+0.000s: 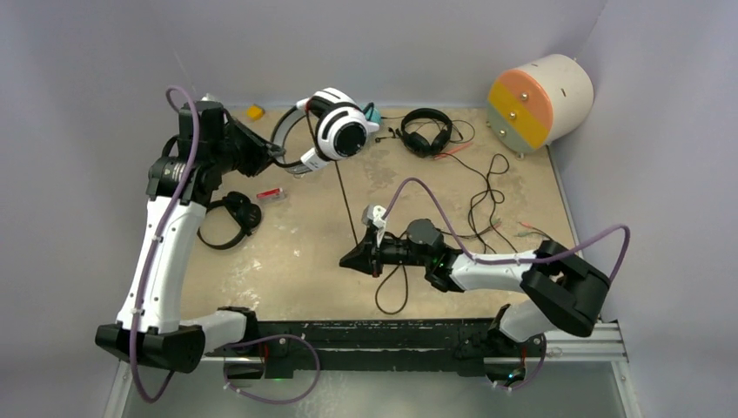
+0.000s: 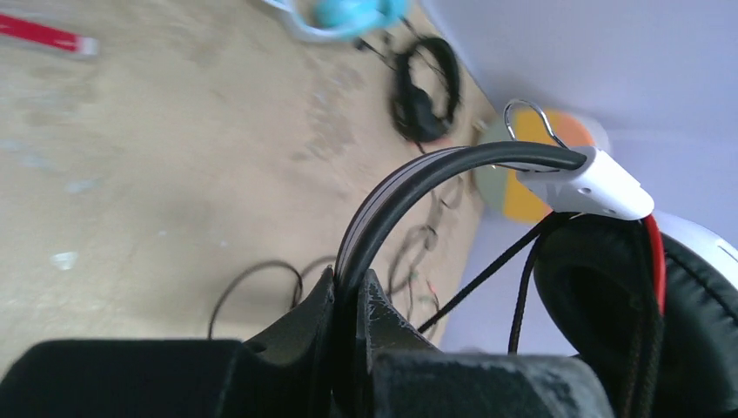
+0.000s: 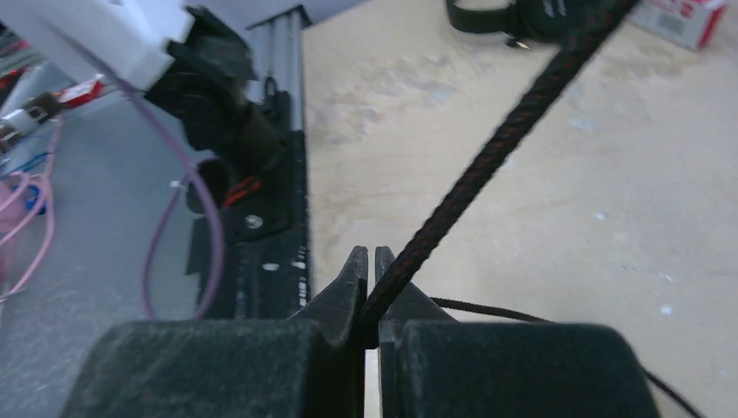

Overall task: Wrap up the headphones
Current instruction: Wrap the headphones cable around the headphones.

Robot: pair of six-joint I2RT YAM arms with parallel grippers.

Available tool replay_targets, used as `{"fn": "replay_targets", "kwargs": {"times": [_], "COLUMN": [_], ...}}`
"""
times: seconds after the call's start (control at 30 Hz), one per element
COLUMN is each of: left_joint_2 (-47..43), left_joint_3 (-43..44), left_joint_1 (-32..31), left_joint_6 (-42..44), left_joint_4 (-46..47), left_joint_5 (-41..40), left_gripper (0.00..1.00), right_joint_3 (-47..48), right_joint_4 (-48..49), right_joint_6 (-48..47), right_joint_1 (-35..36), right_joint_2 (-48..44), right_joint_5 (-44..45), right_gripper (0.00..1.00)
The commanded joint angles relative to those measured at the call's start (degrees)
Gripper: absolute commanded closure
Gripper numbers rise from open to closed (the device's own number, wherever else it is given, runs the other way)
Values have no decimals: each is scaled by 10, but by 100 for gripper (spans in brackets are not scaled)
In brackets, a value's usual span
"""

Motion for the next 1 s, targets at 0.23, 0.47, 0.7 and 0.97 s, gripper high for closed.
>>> {"fn": "replay_targets", "kwargs": {"times": [0.23,0.47,0.7,0.97], "left_joint_2": [-42,-37,-39,-118], "left_joint_3": [-113,-180,-219,-256], "left_joint_1": [27,-12,-98,-102], "left_joint_6": [14,139,275,431], "left_joint_4": [51,65,93,150], "left_joint_5": [-368,-498,-547,-362], "left_gripper": [100,100,100,100], "right_joint_3": [120,317,517,518], "right_joint_4": [-233,-497,-752,-727], "right_joint_6": [-16,-86,-159,-167], "right_joint_1": [67,67,65,11], "right_joint_2": [-112,-73,6,5], "right_joint_5": [-20,21,195,305], "right_gripper": [100,99,97,96]}}
